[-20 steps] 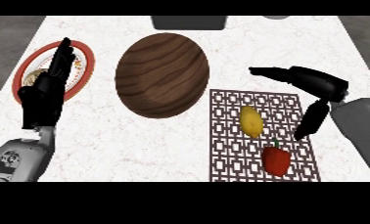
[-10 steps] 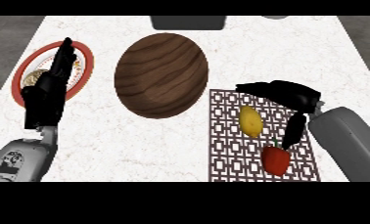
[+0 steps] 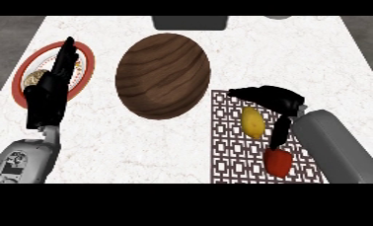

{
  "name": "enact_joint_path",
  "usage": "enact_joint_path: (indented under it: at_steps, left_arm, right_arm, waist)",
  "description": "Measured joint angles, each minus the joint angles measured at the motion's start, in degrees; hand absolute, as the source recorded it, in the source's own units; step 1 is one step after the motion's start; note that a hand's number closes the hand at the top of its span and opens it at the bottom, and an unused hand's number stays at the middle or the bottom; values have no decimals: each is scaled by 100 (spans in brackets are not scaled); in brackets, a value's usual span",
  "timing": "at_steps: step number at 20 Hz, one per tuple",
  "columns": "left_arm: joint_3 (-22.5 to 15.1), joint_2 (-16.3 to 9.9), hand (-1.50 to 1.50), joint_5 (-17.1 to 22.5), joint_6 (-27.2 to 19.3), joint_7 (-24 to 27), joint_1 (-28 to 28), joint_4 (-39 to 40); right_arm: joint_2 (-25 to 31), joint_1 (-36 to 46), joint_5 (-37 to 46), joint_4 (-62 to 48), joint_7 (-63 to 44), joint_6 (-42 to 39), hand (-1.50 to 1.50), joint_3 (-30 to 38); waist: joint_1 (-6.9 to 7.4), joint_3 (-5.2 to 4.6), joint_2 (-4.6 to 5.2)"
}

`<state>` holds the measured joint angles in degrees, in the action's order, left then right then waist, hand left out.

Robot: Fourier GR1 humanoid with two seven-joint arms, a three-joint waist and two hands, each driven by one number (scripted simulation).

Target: Pick the lemon from the placemat and place it in the bowl

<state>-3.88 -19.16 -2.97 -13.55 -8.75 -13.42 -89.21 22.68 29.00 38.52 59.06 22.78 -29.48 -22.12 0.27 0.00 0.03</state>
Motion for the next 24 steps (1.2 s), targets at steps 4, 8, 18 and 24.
enact_joint_path:
  at_steps: [4,8,18,24]
  left_arm:
    - [133,52,0,-48,176,-16,198,-208]
    - [208,168,0,-139,237,-60,135,-207]
    - [429,306,0,-276,441,12,156,-162]
    - [514,402,0,-384,516,-124,86,-235]
  right_arm:
    - [-225,58,251,-252,145,20,-150,161]
    - [-397,134,608,-681,426,260,150,176]
    - [-694,298,1254,-1254,1208,1069,150,338]
    - [-648,139,1296,-945,1503,957,150,558]
  waist:
    - [6,-3,-4]
    - [13,-7,-6]
    - [12,-9,-21]
    - [-14,-1,-9]
